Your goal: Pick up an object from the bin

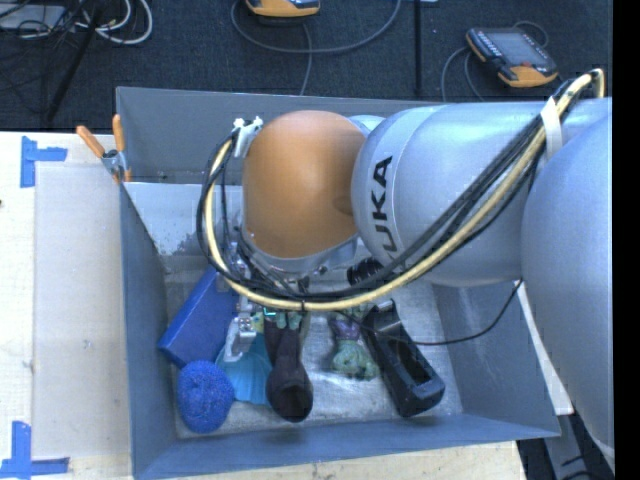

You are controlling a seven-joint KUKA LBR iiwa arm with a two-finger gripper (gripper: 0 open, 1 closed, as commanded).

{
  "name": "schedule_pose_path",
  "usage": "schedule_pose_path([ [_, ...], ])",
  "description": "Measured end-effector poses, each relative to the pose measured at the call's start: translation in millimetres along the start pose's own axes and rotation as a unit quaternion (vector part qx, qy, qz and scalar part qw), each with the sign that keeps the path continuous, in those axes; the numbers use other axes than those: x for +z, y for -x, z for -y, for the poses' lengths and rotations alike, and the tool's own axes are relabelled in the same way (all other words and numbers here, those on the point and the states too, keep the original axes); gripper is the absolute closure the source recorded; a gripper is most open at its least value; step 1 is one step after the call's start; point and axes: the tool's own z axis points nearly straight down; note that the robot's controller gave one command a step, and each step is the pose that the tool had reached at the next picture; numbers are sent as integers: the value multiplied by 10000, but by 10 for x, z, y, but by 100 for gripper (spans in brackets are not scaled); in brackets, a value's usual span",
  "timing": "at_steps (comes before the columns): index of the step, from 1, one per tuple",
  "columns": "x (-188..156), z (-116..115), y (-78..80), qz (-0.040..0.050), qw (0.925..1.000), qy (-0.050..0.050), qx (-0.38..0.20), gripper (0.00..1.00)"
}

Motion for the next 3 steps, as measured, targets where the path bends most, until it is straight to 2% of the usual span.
schedule_pose_path([
  [2, -35, 15, 20, 47, 10000, 13, -10, 0],
  [3, -73, 1, 72, -27, 9997, -16, -225, 0],
])
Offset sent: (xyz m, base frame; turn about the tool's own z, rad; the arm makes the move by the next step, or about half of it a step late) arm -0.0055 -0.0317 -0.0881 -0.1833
